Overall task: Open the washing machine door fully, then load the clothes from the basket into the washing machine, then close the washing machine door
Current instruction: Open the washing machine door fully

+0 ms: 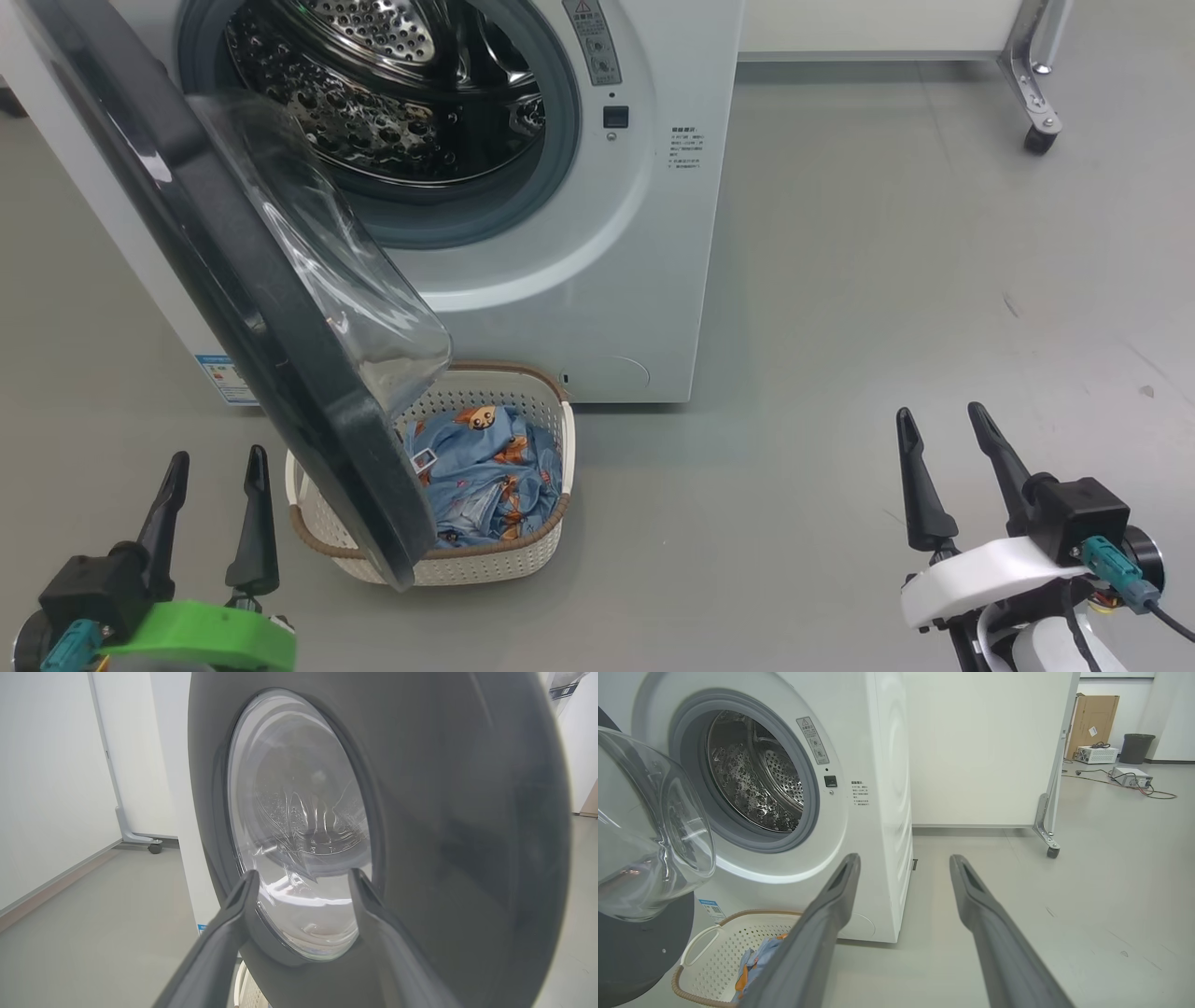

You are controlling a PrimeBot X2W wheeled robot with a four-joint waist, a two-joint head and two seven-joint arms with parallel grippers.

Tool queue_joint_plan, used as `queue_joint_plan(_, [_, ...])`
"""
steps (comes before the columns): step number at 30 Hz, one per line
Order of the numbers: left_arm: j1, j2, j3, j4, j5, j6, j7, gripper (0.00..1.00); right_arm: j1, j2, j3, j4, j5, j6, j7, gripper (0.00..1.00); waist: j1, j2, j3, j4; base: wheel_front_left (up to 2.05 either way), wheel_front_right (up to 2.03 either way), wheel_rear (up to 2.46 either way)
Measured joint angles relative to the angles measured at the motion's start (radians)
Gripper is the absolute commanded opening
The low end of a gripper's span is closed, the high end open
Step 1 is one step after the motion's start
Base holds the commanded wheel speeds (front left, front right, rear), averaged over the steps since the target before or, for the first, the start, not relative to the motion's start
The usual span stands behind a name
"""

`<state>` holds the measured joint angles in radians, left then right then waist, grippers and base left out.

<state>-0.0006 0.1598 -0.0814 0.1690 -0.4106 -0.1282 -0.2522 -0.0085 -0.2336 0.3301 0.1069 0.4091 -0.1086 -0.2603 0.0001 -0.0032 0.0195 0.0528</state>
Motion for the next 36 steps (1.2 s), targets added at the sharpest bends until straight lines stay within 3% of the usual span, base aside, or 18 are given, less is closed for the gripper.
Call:
queue_joint_plan(32, [0.000,-0.008,-0.023,0.005,0.015,0.000,0.000,1.00,0.054,0.052,-0.068,-0.030,-0.050,-0.007,0.000,1.00,0.0000,0.0000,0.010,0.014,0.00,0.00,0.00])
queue_joint_plan(33, [0.000,-0.007,-0.027,0.010,0.015,0.000,0.000,0.77,0.054,0.054,-0.070,-0.030,-0.052,-0.007,0.000,1.00,0.0000,0.0000,0.009,0.014,0.00,0.00,0.00])
queue_joint_plan(35, [0.001,-0.003,-0.037,0.018,0.015,0.000,0.000,0.07,0.054,0.057,-0.071,-0.030,-0.052,-0.006,0.000,1.00,0.0000,0.0000,0.008,0.014,0.00,0.00,0.00])
queue_joint_plan(36, [0.001,-0.001,-0.044,0.021,0.015,0.000,0.000,0.00,0.054,0.059,-0.072,-0.030,-0.052,-0.006,0.000,1.00,0.0000,0.0000,0.007,0.014,0.00,0.00,0.00])
